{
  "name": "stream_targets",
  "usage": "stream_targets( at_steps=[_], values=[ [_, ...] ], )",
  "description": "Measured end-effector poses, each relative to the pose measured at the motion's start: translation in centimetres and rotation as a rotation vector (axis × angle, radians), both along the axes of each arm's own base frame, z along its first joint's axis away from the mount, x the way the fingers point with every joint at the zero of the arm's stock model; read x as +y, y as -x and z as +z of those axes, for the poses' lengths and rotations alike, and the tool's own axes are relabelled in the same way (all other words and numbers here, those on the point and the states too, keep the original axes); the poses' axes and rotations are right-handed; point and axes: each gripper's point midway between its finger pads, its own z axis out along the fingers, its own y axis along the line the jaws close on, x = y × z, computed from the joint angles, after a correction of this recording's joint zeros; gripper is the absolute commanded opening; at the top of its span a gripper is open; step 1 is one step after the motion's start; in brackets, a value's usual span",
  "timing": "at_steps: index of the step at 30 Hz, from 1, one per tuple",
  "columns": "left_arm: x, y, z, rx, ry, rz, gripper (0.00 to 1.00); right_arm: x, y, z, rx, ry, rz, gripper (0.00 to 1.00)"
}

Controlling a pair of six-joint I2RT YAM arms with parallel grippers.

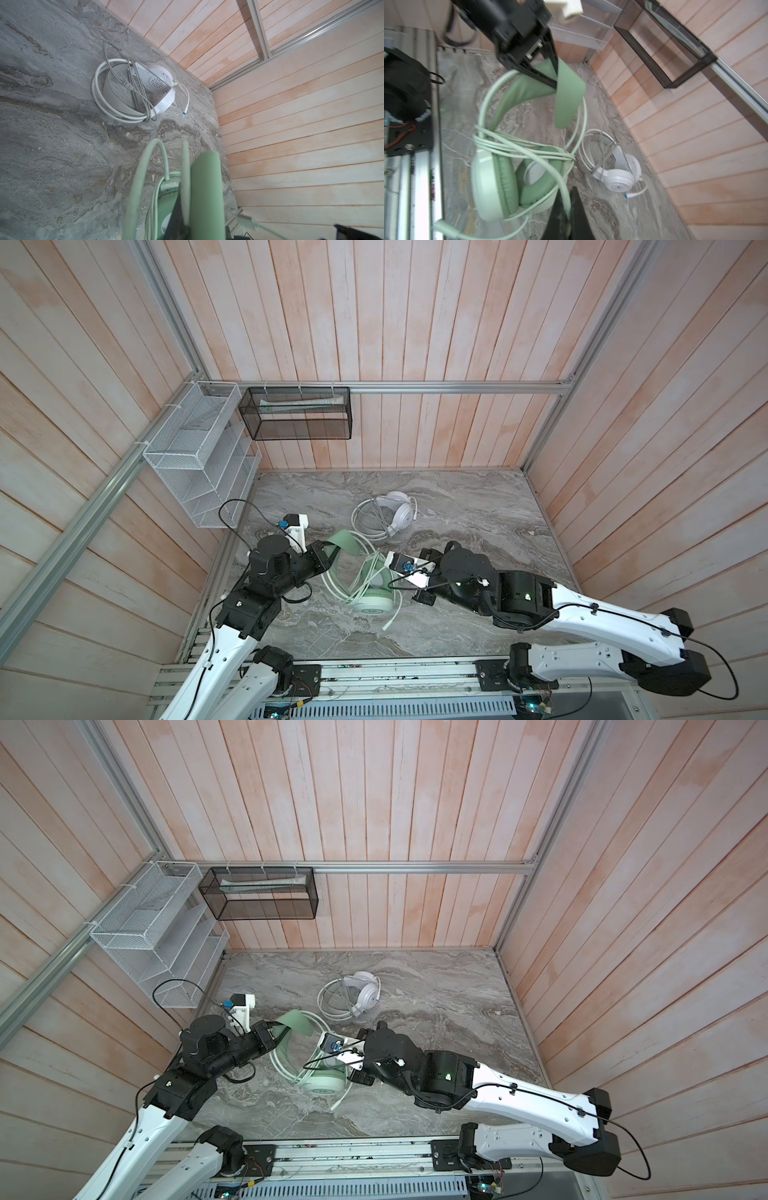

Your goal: Wrap the headphones

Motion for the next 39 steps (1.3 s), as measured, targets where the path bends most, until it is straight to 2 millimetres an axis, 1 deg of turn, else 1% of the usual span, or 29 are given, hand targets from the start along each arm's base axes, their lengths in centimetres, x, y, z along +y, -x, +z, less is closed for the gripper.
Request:
stream_targets(
  at_steps=[2, 4, 5, 10, 12, 15, 17, 19, 21, 24, 26, 27, 29, 31, 35, 37, 39],
  values=[
    [-0.3, 0.2, 0.2, -0.003, 0.010, -0.021, 0.00, -1.1, -2.4, -1.5, -0.011, 0.028, -0.073, 0.00],
    [-0.6, 0.4, 0.7, -0.010, 0.031, -0.044, 0.00, -1.7, -3.9, -2.7, -0.016, 0.045, -0.117, 0.00],
    [-0.8, 0.5, 1.0, -0.016, 0.046, -0.054, 0.00, -1.8, -4.5, -2.8, -0.019, 0.041, -0.131, 0.00],
    [-1.9, 1.1, 3.3, -0.043, 0.141, -0.115, 0.00, -1.5, -6.4, -2.1, -0.031, -0.022, -0.159, 0.01],
    [-2.2, 1.3, 4.1, -0.050, 0.173, -0.136, 0.00, -1.1, -6.8, -1.9, -0.028, -0.044, -0.158, 0.04],
    [-2.6, 1.8, 5.2, -0.058, 0.217, -0.168, 0.00, -0.6, -7.2, -1.8, -0.017, -0.086, -0.149, 0.13],
    [-2.8, 2.2, 5.8, -0.059, 0.239, -0.191, 0.00, -0.7, -7.7, -1.7, -0.010, -0.120, -0.160, 0.16],
    [-3.1, 2.9, 6.2, -0.057, 0.252, -0.222, 0.00, -1.3, -8.5, -1.7, -0.004, -0.148, -0.188, 0.17],
    [-3.3, 3.6, 6.6, -0.049, 0.264, -0.255, 0.00, -1.9, -9.2, -1.7, 0.003, -0.174, -0.211, 0.19],
    [-3.5, 4.2, 7.5, -0.059, 0.275, -0.280, 0.00, -2.1, -9.5, -1.6, 0.018, -0.208, -0.220, 0.20],
    [-3.4, 4.4, 8.5, -0.073, 0.283, -0.285, 0.00, -1.9, -9.3, -1.8, 0.035, -0.224, -0.210, 0.20],
    [-3.4, 4.5, 9.0, -0.083, 0.286, -0.287, 0.00, -1.7, -9.2, -2.0, 0.044, -0.233, -0.204, 0.19],
    [-3.3, 4.8, 10.1, -0.103, 0.295, -0.290, 0.00, -1.5, -8.9, -2.6, 0.068, -0.246, -0.186, 0.13],
    [-3.2, 5.1, 11.0, -0.116, 0.306, -0.291, 0.00, -1.4, -8.5, -3.4, 0.091, -0.256, -0.172, 0.12],
    [-3.1, 5.5, 12.1, -0.124, 0.341, -0.290, 0.00, -1.1, -7.8, -4.7, 0.137, -0.274, -0.149, 0.13],
    [-3.0, 5.6, 12.5, -0.123, 0.362, -0.288, 0.00, -0.9, -7.6, -4.8, 0.155, -0.295, -0.142, 0.13],
    [-3.0, 5.7, 12.8, -0.120, 0.380, -0.284, 0.00, -1.1, -7.4, -4.5, 0.165, -0.324, -0.141, 0.17]
  ],
)
